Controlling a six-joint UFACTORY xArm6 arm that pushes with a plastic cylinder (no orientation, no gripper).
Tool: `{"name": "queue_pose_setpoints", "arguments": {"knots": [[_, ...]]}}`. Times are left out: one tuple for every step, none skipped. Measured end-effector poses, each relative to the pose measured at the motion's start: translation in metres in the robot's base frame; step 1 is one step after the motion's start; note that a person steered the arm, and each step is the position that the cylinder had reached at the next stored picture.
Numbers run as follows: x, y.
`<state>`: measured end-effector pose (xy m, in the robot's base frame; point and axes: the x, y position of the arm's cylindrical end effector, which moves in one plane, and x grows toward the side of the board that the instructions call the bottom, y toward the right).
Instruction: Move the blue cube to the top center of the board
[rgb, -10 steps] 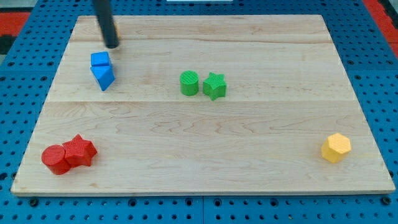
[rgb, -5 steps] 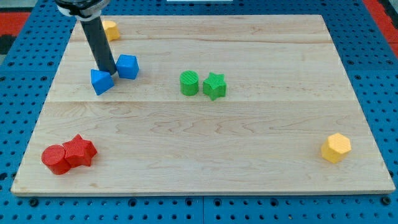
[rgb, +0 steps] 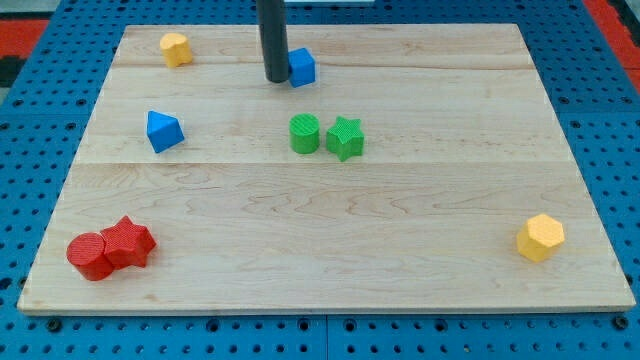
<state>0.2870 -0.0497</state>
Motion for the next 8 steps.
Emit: {"name": "queue_pose_setpoints", "arguments": {"knots": [[-0.001,0.022],[-0.004,0.045],[-0.003,0.070],[-0.002,0.093],[-0.019,0.117],[-0.030,0.088],[-0.035,0.082],[-0.035,0.104]]}}
